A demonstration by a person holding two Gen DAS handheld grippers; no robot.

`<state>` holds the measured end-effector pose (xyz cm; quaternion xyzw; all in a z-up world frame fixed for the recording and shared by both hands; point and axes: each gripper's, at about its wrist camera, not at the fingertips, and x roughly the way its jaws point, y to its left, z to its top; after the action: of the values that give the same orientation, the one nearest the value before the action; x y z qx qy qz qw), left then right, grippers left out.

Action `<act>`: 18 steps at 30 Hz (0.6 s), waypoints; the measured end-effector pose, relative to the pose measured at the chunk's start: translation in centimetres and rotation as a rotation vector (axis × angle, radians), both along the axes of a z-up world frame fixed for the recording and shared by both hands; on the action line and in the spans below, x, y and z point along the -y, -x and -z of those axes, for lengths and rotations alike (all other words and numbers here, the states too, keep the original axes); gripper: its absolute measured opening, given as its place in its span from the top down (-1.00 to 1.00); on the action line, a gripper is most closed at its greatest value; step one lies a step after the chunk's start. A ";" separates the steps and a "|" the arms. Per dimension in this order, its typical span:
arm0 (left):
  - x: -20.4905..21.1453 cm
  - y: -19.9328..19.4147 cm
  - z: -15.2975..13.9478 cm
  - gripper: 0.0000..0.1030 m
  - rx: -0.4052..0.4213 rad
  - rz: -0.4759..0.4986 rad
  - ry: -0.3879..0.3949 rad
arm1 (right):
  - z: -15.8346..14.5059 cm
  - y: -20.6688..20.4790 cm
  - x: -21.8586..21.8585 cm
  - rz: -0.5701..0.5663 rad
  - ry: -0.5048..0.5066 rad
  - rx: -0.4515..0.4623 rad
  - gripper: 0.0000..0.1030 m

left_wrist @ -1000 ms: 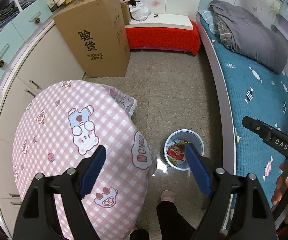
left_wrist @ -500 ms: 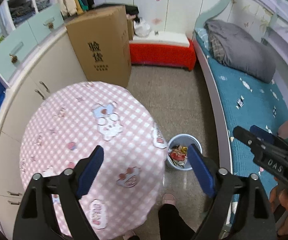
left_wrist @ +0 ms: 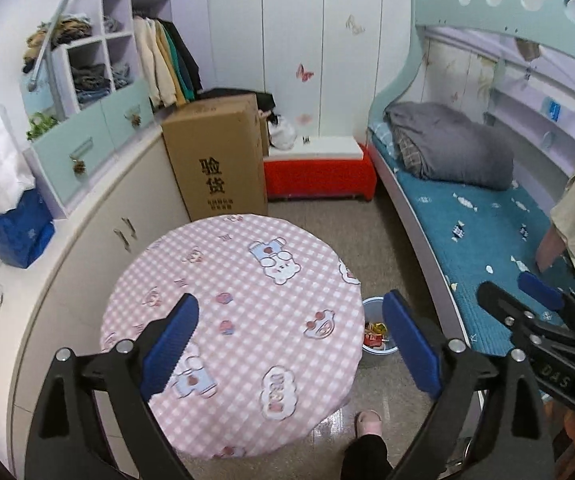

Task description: Collect trash

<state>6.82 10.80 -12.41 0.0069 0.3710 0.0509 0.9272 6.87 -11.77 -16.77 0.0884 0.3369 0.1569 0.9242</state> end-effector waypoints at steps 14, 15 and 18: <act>0.1 9.8 -4.7 -0.82 0.140 0.030 0.061 | -4.5 10.8 0.7 0.082 0.038 0.150 -0.80; 0.4 10.2 -5.0 -0.82 0.154 0.036 0.058 | -4.7 11.5 0.8 0.086 0.046 0.155 -0.81; 1.5 11.8 -6.0 -0.83 0.197 0.053 0.043 | -5.3 12.9 1.2 0.098 0.059 0.185 -0.82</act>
<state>-4.94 9.30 -6.45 -0.0082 0.2789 0.0190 0.9601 -6.04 -12.97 -11.43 0.0626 0.2497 0.1091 0.9601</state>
